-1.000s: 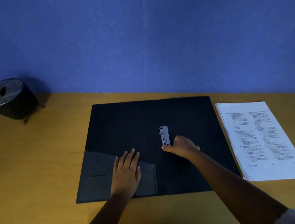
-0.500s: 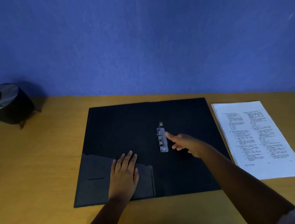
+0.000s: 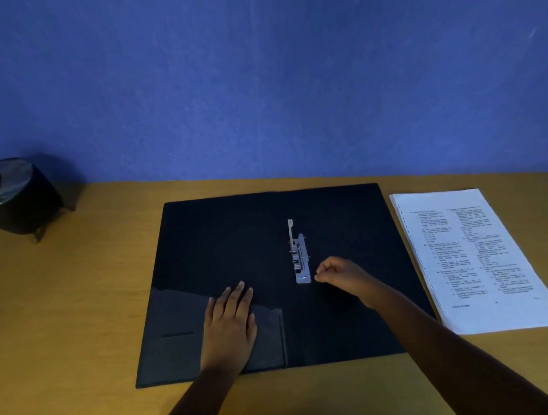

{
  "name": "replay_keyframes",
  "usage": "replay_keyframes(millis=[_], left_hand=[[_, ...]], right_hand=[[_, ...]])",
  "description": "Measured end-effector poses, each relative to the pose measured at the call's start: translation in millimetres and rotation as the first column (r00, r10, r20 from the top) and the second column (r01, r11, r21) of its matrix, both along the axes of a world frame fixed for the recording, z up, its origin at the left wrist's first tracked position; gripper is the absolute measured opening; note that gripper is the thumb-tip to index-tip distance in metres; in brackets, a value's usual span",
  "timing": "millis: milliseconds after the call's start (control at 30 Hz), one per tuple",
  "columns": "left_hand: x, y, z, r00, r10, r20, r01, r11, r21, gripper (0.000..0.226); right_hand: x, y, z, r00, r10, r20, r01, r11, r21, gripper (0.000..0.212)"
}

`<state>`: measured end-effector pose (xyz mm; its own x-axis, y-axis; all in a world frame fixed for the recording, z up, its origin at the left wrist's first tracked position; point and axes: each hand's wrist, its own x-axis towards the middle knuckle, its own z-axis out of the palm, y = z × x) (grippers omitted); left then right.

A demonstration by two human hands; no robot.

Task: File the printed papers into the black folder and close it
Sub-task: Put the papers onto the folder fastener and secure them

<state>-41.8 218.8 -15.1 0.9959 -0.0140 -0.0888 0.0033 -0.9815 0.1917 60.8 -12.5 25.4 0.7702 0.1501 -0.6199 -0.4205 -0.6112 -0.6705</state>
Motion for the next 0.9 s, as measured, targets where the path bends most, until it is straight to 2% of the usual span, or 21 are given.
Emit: replay_keyframes(millis=[100,200,300,367,433,500,567,667,800,900], left_hand=[[-1,0,0,1.000,0.002,0.026,-0.002,1.000,0.000,0.052],[0,-5,-1,0.999,0.036,0.022,-0.036,0.999,0.010,0.047],[1,-14,-2,0.991,0.125,-0.041,-0.127,0.991,-0.045,0.044],[1,-26,1,0.988,0.146,-0.052,-0.149,0.985,-0.081,0.045],[2,-46,9,0.998,0.063,-0.030,-0.066,0.990,-0.124,0.040],[3,-73,16,0.996,-0.086,0.011,0.087,0.982,-0.167,0.034],[3,-103,19,0.972,-0.231,0.045,0.236,0.952,-0.193,0.032],[4,-147,21,0.920,-0.390,0.016,0.381,0.889,-0.254,0.035],[4,-202,22,0.829,-0.555,-0.065,0.517,0.806,-0.287,0.042],[1,-232,22,0.786,-0.610,-0.099,0.567,0.776,-0.277,0.045]], right_hand=[[-9,-4,3,0.998,-0.019,0.053,0.017,0.999,0.036,0.009],[-25,-12,6,0.987,-0.037,0.159,0.034,0.999,0.022,0.003],[-46,-28,10,0.958,0.016,0.287,0.000,0.999,-0.053,0.018],[-55,-49,10,0.940,0.021,0.341,0.010,0.996,-0.089,0.020],[-59,-73,10,0.925,-0.010,0.380,0.063,0.990,-0.126,0.012],[-60,-100,10,0.909,-0.076,0.410,0.153,0.975,-0.159,0.007],[-60,-125,9,0.894,-0.179,0.411,0.273,0.945,-0.182,0.013],[-63,-162,10,0.851,-0.303,0.429,0.412,0.892,-0.187,0.010],[-72,-211,10,0.714,-0.483,0.507,0.634,0.754,-0.175,0.017],[-79,-246,6,0.611,-0.542,0.578,0.744,0.641,-0.186,0.025]])
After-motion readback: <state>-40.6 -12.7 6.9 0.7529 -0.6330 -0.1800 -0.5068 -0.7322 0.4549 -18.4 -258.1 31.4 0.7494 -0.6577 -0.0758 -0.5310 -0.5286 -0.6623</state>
